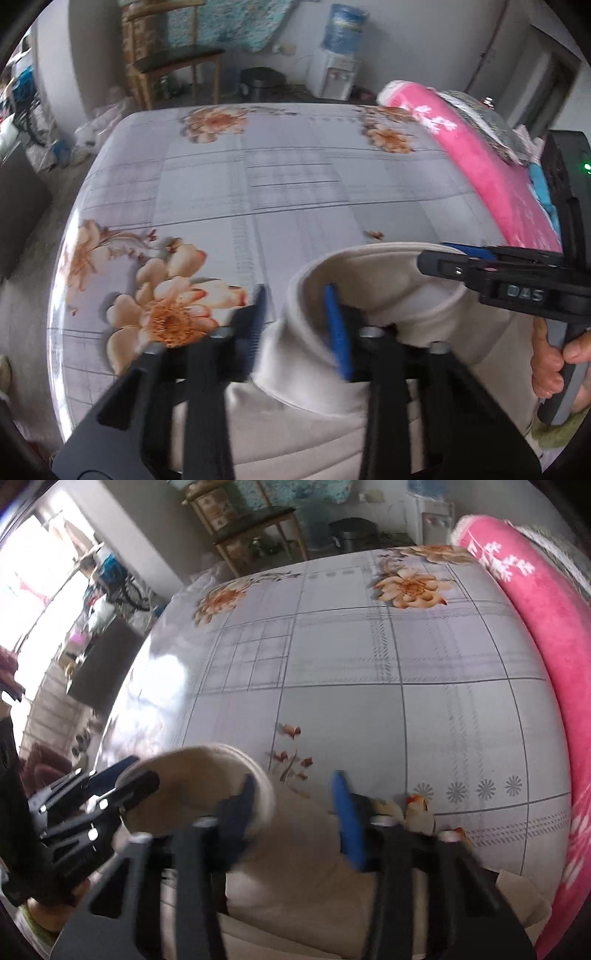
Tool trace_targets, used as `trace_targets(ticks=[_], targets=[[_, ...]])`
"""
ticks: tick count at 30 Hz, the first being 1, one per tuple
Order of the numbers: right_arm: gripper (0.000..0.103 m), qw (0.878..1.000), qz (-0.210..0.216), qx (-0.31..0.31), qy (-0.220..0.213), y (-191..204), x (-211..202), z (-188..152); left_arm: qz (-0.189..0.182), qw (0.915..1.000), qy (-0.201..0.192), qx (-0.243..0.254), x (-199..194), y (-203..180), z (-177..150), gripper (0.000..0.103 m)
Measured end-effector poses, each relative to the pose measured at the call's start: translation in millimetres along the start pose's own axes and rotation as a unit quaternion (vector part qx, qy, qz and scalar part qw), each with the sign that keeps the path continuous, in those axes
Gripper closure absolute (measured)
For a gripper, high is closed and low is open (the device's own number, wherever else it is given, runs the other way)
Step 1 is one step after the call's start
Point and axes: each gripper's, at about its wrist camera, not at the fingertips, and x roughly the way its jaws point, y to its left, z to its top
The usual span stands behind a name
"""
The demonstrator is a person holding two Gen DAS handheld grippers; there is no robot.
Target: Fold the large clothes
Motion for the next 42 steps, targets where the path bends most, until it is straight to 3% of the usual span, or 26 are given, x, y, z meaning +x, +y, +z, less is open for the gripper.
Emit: trace_targets(ticks=[2, 13, 17, 20, 24, 28, 30, 33, 36, 39, 40, 42], targets=[[0.090, 1.000, -0.004, -0.015, -0.010, 6, -9, -4, 0.003, 0.9997, -0.010, 0.023, -8, -10, -4, 0.092], [0.093, 0.991, -0.029, -0.114, -0.055, 34, -73, -63, 0.004, 0.9892, -0.056, 0.135, -78, -56, -49, 0.093], [0.093, 0.990, -0.025, -0.129, -0.043, 29, -80, -107, -0.015, 0.9882, -0.052, 0.143, -88, -55, -84, 0.094], [0.093, 0.990, -0.026, -0.139, -0.018, 22, -70, -139, -0.042, 0.9883, -0.020, 0.145, -80, -51, -110, 0.094], [0.087, 0.987, -0.027, -0.157, -0.002, 22, -77, -154, -0.045, 0.9874, 0.017, 0.151, -64, -48, -135, 0.087], [0.069, 0.983, 0.035, -0.171, -0.055, 39, -123, -149, -0.054, 0.9877, 0.010, 0.146, -72, -42, -142, 0.072], [0.067, 0.981, 0.048, -0.167, -0.082, 51, -135, -140, -0.047, 0.9879, 0.001, 0.147, -76, -40, -145, 0.064], [0.067, 0.985, 0.051, -0.148, -0.076, 59, -119, -123, -0.036, 0.9870, -0.008, 0.156, -85, -40, -147, 0.063], [0.067, 0.991, 0.046, -0.117, -0.032, 55, -76, -113, -0.044, 0.9874, -0.022, 0.151, -100, -37, -147, 0.062], [0.067, 0.992, 0.026, -0.120, 0.024, 58, -31, -131, -0.060, 0.9864, -0.056, 0.143, -119, -38, -143, 0.061], [0.067, 0.991, 0.019, -0.130, 0.003, 61, -32, -137, -0.063, 0.9861, -0.065, 0.139, -122, -39, -140, 0.060], [0.067, 0.990, 0.010, -0.140, 0.005, 63, -35, -141, -0.059, 0.9870, -0.069, 0.132, -117, -44, -131, 0.060]])
